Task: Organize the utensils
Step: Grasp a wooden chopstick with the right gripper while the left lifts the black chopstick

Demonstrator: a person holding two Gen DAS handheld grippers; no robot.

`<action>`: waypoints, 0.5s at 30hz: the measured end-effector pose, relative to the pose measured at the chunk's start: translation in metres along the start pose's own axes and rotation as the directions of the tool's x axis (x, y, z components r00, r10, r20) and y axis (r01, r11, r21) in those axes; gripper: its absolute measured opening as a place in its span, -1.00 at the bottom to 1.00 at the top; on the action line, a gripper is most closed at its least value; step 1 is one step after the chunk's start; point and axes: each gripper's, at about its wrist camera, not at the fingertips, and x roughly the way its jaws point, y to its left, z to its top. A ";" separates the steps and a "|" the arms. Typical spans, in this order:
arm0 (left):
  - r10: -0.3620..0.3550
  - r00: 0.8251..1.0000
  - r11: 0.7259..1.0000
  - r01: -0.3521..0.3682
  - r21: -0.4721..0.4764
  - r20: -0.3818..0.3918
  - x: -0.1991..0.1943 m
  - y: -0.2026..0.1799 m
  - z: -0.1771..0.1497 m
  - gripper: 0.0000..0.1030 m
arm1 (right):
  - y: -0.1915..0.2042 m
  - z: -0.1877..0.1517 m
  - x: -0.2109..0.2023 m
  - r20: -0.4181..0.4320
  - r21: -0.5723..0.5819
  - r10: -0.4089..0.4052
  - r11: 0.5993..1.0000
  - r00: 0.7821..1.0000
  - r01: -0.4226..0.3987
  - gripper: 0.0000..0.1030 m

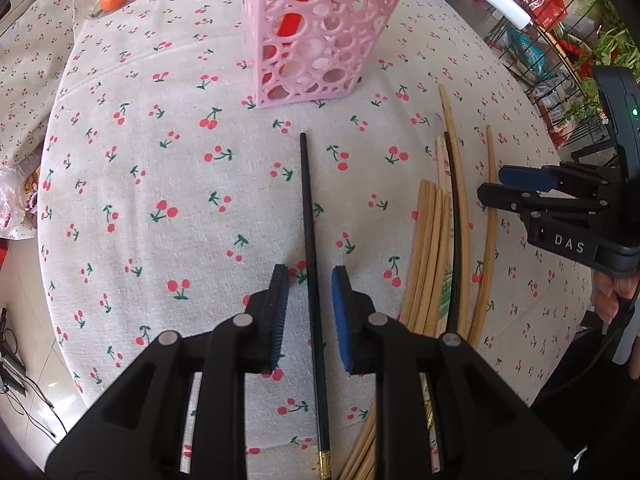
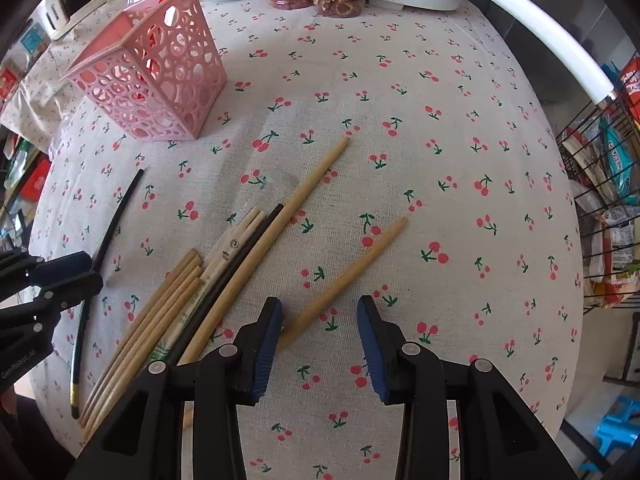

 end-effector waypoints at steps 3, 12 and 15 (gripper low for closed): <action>0.023 1.000 1.000 -0.023 0.012 0.010 0.002 -0.006 0.002 -0.75 | -0.001 -0.003 -0.002 0.027 0.004 0.003 1.000 1.000 -0.003 -0.56; -0.006 0.995 1.000 0.005 0.005 0.104 -0.019 -0.011 -0.003 -0.87 | -0.045 0.000 -0.010 0.103 0.113 0.158 0.979 0.982 -0.170 -0.88; -0.018 0.989 1.000 0.017 0.003 0.149 -0.033 -0.013 -0.007 -0.87 | -0.059 -0.001 -0.022 0.151 0.110 0.177 0.975 0.972 -0.195 -0.88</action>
